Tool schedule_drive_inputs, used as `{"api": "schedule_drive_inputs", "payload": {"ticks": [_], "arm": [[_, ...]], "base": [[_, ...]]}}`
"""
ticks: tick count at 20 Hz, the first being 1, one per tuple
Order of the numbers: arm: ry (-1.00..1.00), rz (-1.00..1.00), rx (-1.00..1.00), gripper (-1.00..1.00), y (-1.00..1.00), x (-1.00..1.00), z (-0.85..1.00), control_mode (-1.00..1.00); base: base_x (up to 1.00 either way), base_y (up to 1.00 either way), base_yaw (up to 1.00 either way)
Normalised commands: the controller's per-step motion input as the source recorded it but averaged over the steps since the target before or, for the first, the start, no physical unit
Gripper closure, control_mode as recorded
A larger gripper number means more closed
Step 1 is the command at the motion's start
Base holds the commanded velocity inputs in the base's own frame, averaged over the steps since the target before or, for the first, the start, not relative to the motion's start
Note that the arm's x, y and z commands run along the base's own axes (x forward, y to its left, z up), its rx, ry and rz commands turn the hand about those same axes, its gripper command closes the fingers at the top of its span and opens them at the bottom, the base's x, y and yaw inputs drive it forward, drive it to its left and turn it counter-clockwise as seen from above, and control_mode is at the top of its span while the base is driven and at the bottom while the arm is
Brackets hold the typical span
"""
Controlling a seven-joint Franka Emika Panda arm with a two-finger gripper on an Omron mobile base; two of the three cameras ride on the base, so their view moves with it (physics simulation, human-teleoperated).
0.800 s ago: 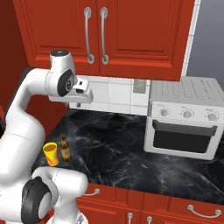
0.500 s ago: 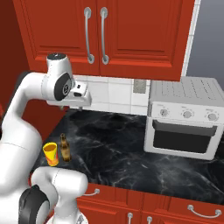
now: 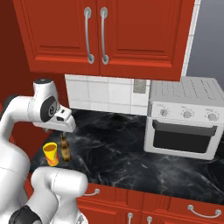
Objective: Place the microwavable item in the microwave. Then, close the microwave door and press the start button.
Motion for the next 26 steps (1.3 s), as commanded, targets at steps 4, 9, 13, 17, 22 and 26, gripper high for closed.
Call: {"api": "schedule_drive_inputs", "payload": {"ticks": [4,9,13,17,22,26], "arm": [[0.12,-0.12,-0.09,-1.0,0.25,-0.03,-0.84,-1.0],[0.0,-0.15,0.0,-1.0,0.2,-0.15,-0.49,-1.0],[0.01,-0.13,0.0,-1.0,0.09,-0.01,-0.27,-1.0],[0.06,-0.2,0.0,-1.0,0.02,0.15,-0.15,-1.0],[0.05,-0.15,0.0,-1.0,0.0,0.35,-0.11,-1.0],[0.03,-0.05,0.0,-1.0,0.07,0.25,-0.18,-1.0]], "base": [[0.0,0.0,0.0],[0.0,0.0,0.0],[0.0,0.0,0.0],[0.0,0.0,0.0],[0.0,0.0,0.0],[0.0,0.0,0.0]]}}
